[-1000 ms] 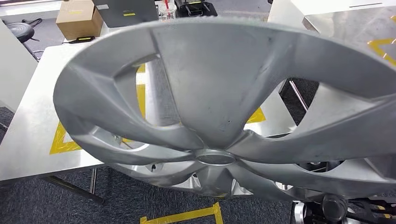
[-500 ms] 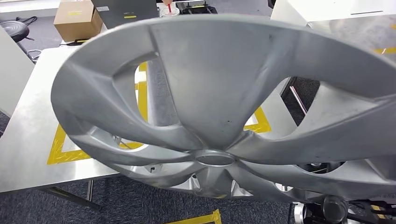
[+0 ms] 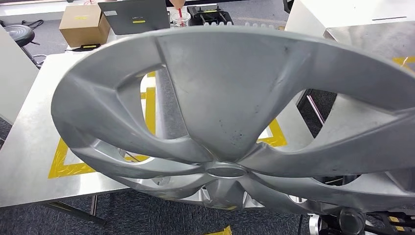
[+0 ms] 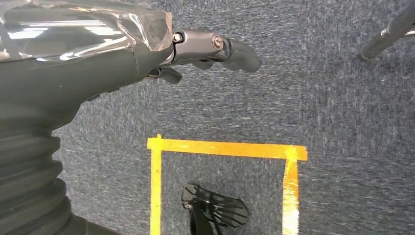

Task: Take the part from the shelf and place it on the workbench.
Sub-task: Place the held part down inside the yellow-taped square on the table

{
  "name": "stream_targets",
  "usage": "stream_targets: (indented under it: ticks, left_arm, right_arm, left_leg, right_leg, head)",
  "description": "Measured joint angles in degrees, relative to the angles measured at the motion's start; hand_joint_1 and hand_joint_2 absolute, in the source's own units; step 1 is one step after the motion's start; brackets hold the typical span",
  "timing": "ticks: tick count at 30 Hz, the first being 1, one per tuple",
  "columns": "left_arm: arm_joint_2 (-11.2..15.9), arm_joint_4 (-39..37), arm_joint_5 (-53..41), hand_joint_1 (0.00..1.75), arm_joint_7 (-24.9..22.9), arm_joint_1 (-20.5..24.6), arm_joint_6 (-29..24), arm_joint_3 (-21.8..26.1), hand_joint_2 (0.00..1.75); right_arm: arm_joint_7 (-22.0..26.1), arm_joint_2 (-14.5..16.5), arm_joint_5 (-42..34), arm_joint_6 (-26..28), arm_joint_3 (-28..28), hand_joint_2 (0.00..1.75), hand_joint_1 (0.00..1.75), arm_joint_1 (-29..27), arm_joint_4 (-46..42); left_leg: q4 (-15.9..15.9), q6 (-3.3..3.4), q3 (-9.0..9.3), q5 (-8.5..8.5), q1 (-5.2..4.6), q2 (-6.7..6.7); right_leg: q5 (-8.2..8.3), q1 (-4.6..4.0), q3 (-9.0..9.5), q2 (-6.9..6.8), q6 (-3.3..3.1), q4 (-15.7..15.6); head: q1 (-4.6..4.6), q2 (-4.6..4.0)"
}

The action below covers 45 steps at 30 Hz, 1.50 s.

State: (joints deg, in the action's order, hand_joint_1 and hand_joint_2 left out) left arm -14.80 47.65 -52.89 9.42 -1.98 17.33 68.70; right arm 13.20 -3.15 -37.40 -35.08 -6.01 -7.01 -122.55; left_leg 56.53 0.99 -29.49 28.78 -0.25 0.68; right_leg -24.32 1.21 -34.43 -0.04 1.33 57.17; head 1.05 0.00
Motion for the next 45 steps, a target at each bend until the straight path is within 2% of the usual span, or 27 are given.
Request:
stream_targets:
  ticks: [3, 5, 6, 7, 9, 10, 11, 13, 15, 18, 19, 20, 21, 23, 25, 28, 30, 31, 33, 34, 35, 36, 38, 39, 41, 44, 45]
  left_arm:
    - [0.0, 0.04, 0.0, 0.0, -0.01, -0.01, 0.0, 0.02, 1.75]
    - [-0.11, 0.32, 0.0, 0.0, -0.09, -0.01, 0.08, 0.04, 1.75]
    - [-0.17, 0.51, 0.0, 0.0, -0.13, -0.01, 0.11, 0.1, 1.75]
    - [-0.26, 0.71, -0.02, 0.0, -0.17, -0.05, 0.27, 0.19, 1.75]
    - [-0.28, 0.88, -0.33, 0.0, -0.15, -0.12, 0.68, 0.4, 1.75]
    - [-0.29, 0.91, -0.52, 0.0, -0.11, -0.14, 0.9, 0.47, 1.75]
    - [-0.28, 0.92, -0.74, 0.0, -0.07, -0.12, 0.99, 0.51, 1.75]
    - [-0.32, 0.92, -1.0, 0.0, 0.01, -0.13, 1.04, 0.52, 1.75]
    - [-0.37, 0.92, -1.21, 0.0, 0.09, -0.09, 1.08, 0.55, 1.75]
    - [-0.46, 0.92, -1.48, 0.0, 0.22, 0.03, 1.15, 0.7, 1.75]
    - [-0.52, 0.92, -1.55, 0.0, 0.25, 0.05, 1.21, 0.82, 1.75]
    - [-0.6, 0.92, -1.59, 0.0, 0.26, 0.06, 1.27, 0.97, 1.75]
    - [-0.68, 0.93, -1.63, 0.0, 0.26, 0.06, 1.35, 1.11, 1.75]
    - [-0.81, 0.94, -1.64, 0.0, 0.26, 0.08, 1.47, 1.38, 1.75]
    - [-0.87, 0.97, -1.65, 0.0, 0.25, 0.13, 1.51, 1.65, 1.75]
    - [-0.98, 1.26, -1.66, 0.0, 0.21, 0.19, 1.51, 2.11, 1.75]
    - [-1.28, 1.75, -1.62, 0.0, 0.09, 0.23, 1.59, 2.49, 1.75]
    - [-1.49, 2.12, -1.58, 0.0, -0.03, 0.25, 1.69, 2.72, 1.75]
    - [-1.99, 3.05, -1.49, 0.0, -0.36, 0.27, 2.22, 3.31, 1.75]
    - [-2.28, 3.54, -1.46, 0.0, -0.53, 0.26, 2.57, 3.6, 1.75]
    - [-2.57, 3.99, -1.44, 0.0, -0.66, 0.26, 2.92, 3.88, 1.75]
    - [-2.84, 4.4, -1.44, 0.0, -0.75, 0.25, 3.2, 4.15, 1.75]
    - [-3.23, 5.19, -1.44, 0.0, -0.79, 0.25, 3.5, 4.55, 1.75]
    - [-3.36, 5.58, -1.44, 0.0, -0.8, 0.29, 3.59, 4.68, 1.75]
    - [-3.61, 6.24, -1.39, 0.0, -0.82, 0.35, 3.8, 4.89, 1.75]
    - [-4.15, 7.06, -1.33, 0.0, -0.85, 0.37, 4.52, 5.48, 1.75]
    - [-4.35, 7.25, -1.28, 0.0, -0.83, 0.37, 4.69, 5.65, 1.75]
  right_arm:
    - [0.0, 0.0, -0.03, -0.01, 0.0, 1.75, 1.71, 0.01, 0.01]
    - [-0.01, 0.0, -0.08, -0.02, -0.01, 1.75, 1.71, 0.07, -0.02]
    - [-0.01, 0.01, -0.1, -0.02, -0.03, 1.75, 1.71, 0.11, -0.03]
    - [-0.08, 0.01, -0.13, -0.01, -0.08, 1.75, 1.71, 0.14, -0.05]
    - [-0.26, 0.02, -0.2, 0.08, -0.15, 1.75, 1.71, 0.27, -0.08]
    - [-0.38, 0.03, -0.21, 0.14, -0.18, 1.75, 1.71, 0.35, -0.1]
    - [-0.45, 0.04, -0.22, 0.2, -0.19, 1.75, 1.71, 0.43, -0.12]
    - [-0.59, 0.07, -0.19, 0.33, -0.2, 1.75, 1.71, 0.52, -0.26]
    - [-0.67, 0.07, -0.15, 0.56, -0.19, 1.75, 1.71, 0.67, -0.42]
    - [-0.52, 0.04, 0.11, 0.86, -0.04, 1.75, 1.71, 0.75, -0.46]
    - [-0.37, 0.03, 0.35, 0.92, 0.05, 1.75, 1.71, 0.72, -0.46]
    - [-0.18, 0.0, 0.64, 0.98, 0.16, 1.75, 1.71, 0.7, -0.46]
    - [0.02, -0.05, 0.94, 1.02, 0.28, 1.75, 1.71, 0.71, -0.46]
    - [0.38, -0.22, 1.46, 1.03, 0.48, 1.75, 1.71, 0.76, -0.46]
    - [0.76, -0.41, 1.89, 0.92, 0.63, 1.75, 1.71, 0.79, -0.49]
    - [1.95, -1.05, 2.64, 0.29, 0.93, 1.75, 1.71, 0.81, -0.51]
    - [3.3, -1.66, 3.52, -0.09, 1.26, 1.75, 1.71, 0.91, -0.49]
    - [3.99, -1.95, 4.13, -0.06, 1.42, 1.75, 1.71, 1.03, -0.47]
    - [4.86, -2.52, 5.7, 0.55, 1.7, 1.75, 1.71, 1.34, -0.43]
    - [4.95, -2.75, 6.62, 1.11, 1.82, 1.75, 1.71, 1.48, -0.41]
    - [4.89, -2.93, 7.49, 1.69, 1.93, 1.75, 1.71, 1.63, -0.4]
    - [4.74, -3.04, 8.28, 2.28, 2.03, 1.75, 1.71, 1.81, -0.39]
    - [4.51, -3.09, 9.17, 3.02, 2.21, 1.75, 1.71, 2.31, -0.4]
    - [4.46, -3.11, 9.4, 3.25, 2.32, 1.75, 1.71, 2.59, -0.4]
    - [4.29, -3.08, 10.51, 3.95, 2.54, 1.75, 1.71, 3.07, -0.43]
    - [3.61, -3.06, 16.65, 7.12, 3.11, 1.75, 1.71, 3.75, -0.7]
    - [3.53, -3.27, 20.16, 9.13, 3.53, 1.75, 1.71, 3.94, -0.8]
  left_leg:
    - [-0.02, -0.06, 0.02, 0.04, 0.01, 0.0]
    - [0.21, -0.61, 0.22, 0.49, 0.31, -0.14]
    - [3.28, -1.1, -1.27, 2.01, 0.55, -0.23]
    - [7.07, -1.59, -3.94, 2.6, 0.8, -0.33]
    - [7.63, -1.52, -6.69, -0.04, 0.71, -0.39]
    - [4.96, -1.18, -6.52, -2.63, 0.53, -0.39]
    - [1.59, -0.75, -5.2, -4.29, 0.29, -0.38]
    - [1.1, -0.16, -4.95, -4.33, 0.28, -0.36]
    - [0.32, 0.58, -4.35, -4.46, 0.53, -0.36]
    - [0.07, 1.25, -3.99, -4.24, 0.52, -0.36]
    - [0.07, 1.31, -3.9, -4.11, 0.46, -0.32]
    - [0.09, 1.31, -3.74, -3.96, 0.42, -0.28]
    - [0.1, 1.24, -3.51, -3.8, 0.41, -0.23]
    - [0.29, 0.85, -3.05, -3.35, 0.28, -0.09]
    - [0.61, 0.33, -2.95, -2.85, -0.01, 0.02]
    - [0.9, -0.39, -3.08, -2.44, 0.04, 0.0]
    - [3.24, -1.0, -4.13, -0.87, 0.3, -0.14]
    - [5.99, -1.3, -5.42, 0.65, 0.45, -0.22]
    - [13.65, -1.75, -9.15, 3.98, 0.69, -0.32]
    - [16.39, -1.85, -10.65, 4.68, 0.77, -0.33]
    - [17.48, -1.86, -11.39, 4.5, 0.83, -0.34]
    - [15.98, -1.76, -10.86, 3.11, 0.85, -0.35]
    - [8.43, -1.18, -7.42, -0.86, 0.75, -0.35]
    - [4.66, -0.82, -5.62, -2.27, 0.59, -0.39]
    - [1.31, -0.27, -4.05, -2.9, 0.19, -0.47]
    - [0.46, 0.48, -3.48, -3.16, 0.22, -0.55]
    - [0.09, 0.82, -3.17, -3.43, 0.35, -0.56]
  right_leg:
    - [-0.04, -0.04, 0.0, 0.0, -0.08, 0.02]
    - [-0.25, 0.05, 0.27, 0.14, -0.73, -0.09]
    - [-0.59, 0.07, 0.63, 0.18, -1.28, -0.15]
    - [-1.25, 0.1, 1.42, 0.29, -1.75, -0.21]
    - [-3.19, -0.25, 3.56, 0.46, -1.67, -0.17]
    - [-3.96, -0.37, 4.37, 0.58, -1.3, -0.16]
    - [-4.39, -0.43, 4.76, 0.63, -0.89, -0.24]
    - [-4.69, -0.31, 4.76, 0.6, -0.36, -0.25]
    - [-5.97, -0.27, 3.45, 0.51, -0.19, 2.37]
    - [-9.73, -0.2, -3.16, 0.44, -0.38, 13.72]
    - [-10.09, -0.18, -4.94, 0.44, -0.19, 16.24]
    - [-9.45, -0.18, -5.6, 0.43, 0.18, 16.48]
    - [-7.96, -0.17, -5.05, 0.43, 0.62, 14.38]
    - [-4.04, -0.21, -1.68, 0.27, 1.13, 6.11]
    - [-1.84, -0.33, 0.71, 0.13, 0.43, 0.8]
    - [-1.49, -0.47, 1.08, 0.17, -1.01, 0.18]
    - [-1.46, -0.2, 1.3, 0.17, -1.57, 0.02]
    - [-1.48, -0.07, 1.41, 0.17, -1.74, -0.03]
    - [-1.6, -0.13, 1.49, 0.16, -1.93, -0.01]
    - [-1.64, -0.16, 1.53, 0.17, -1.96, 0.0]
    - [-1.68, -0.19, 1.59, 0.19, -2.0, 0.0]
    - [-1.71, -0.23, 1.69, 0.23, -2.01, 0.0]
    - [-1.77, -0.31, 1.92, 0.34, -1.95, -0.01]
    - [-1.83, -0.49, 1.95, 0.38, -1.84, 0.01]
    - [-1.95, -0.65, 1.89, 0.39, -1.44, 0.02]
    - [-2.23, -0.58, 1.72, 0.34, -0.65, 0.37]
    - [-3.07, -0.55, 0.98, 0.31, -0.57, 1.97]
  head:
    - [0.03, 0.0]
    - [-0.01, 0.0]
    - [0.05, 0.0]
    - [0.11, 0.0]
    - [0.23, 0.0]
    - [0.23, 0.0]
    - [0.22, 0.0]
    - [0.22, 0.0]
    - [0.14, 0.0]
    - [0.06, 0.0]
    - [0.07, 0.0]
    - [0.07, 0.0]
    - [0.06, 0.0]
    - [0.04, 0.0]
    - [0.1, 0.0]
    - [0.14, 0.0]
    - [0.21, 0.0]
    - [0.26, 0.0]
    - [0.32, 0.0]
    - [0.32, 0.0]
    - [0.33, 0.0]
    - [0.33, 0.0]
    - [0.32, 0.0]
    - [0.29, 0.0]
    - [0.27, 0.0]
    - [0.27, 0.0]
    - [0.22, 0.0]
